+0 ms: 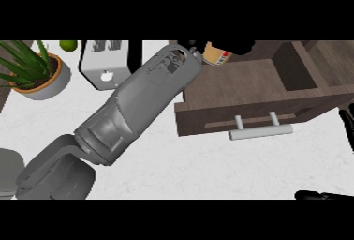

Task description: Pick up the can, place it into the drawer and close the drawer

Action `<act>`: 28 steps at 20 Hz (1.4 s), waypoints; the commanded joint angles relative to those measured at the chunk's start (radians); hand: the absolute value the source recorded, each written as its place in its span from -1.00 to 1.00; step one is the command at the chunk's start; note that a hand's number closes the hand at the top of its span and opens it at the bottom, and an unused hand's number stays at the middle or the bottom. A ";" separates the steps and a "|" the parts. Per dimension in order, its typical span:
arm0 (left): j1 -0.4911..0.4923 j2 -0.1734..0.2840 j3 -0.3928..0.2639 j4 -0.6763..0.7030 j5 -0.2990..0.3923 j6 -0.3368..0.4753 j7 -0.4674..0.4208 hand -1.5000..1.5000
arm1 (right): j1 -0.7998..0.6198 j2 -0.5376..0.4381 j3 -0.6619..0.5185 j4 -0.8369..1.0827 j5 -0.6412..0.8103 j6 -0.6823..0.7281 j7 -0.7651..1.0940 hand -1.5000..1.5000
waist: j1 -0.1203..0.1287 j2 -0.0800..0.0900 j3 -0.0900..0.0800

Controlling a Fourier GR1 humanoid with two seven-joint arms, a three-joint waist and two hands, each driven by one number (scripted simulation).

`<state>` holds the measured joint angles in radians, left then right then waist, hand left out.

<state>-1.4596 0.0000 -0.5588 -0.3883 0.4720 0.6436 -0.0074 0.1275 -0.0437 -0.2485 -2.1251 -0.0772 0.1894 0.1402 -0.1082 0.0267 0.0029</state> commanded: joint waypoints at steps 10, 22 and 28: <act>0.024 0.000 -0.059 0.043 0.059 0.090 -0.032 -1.00 | -0.041 -0.024 -0.013 0.043 -0.009 0.016 -0.030 -1.00 | -0.020 0.007 0.001; 0.068 0.000 -0.064 -0.011 0.151 0.162 -0.075 -1.00 | -0.024 -0.080 0.023 -0.102 0.155 0.008 -0.035 -1.00 | -0.021 0.002 -0.001; 0.033 0.000 -0.036 -0.016 0.200 0.138 -0.093 -1.00 | -0.038 -0.133 0.068 -0.132 0.300 0.020 -0.075 -1.00 | 0.010 -0.002 -0.002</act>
<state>-1.4114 0.0000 -0.6105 -0.3995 0.6416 0.7895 -0.0914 0.0999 -0.1435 -0.2001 -2.2294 0.1484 0.2032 0.0707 -0.1142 0.0273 0.0016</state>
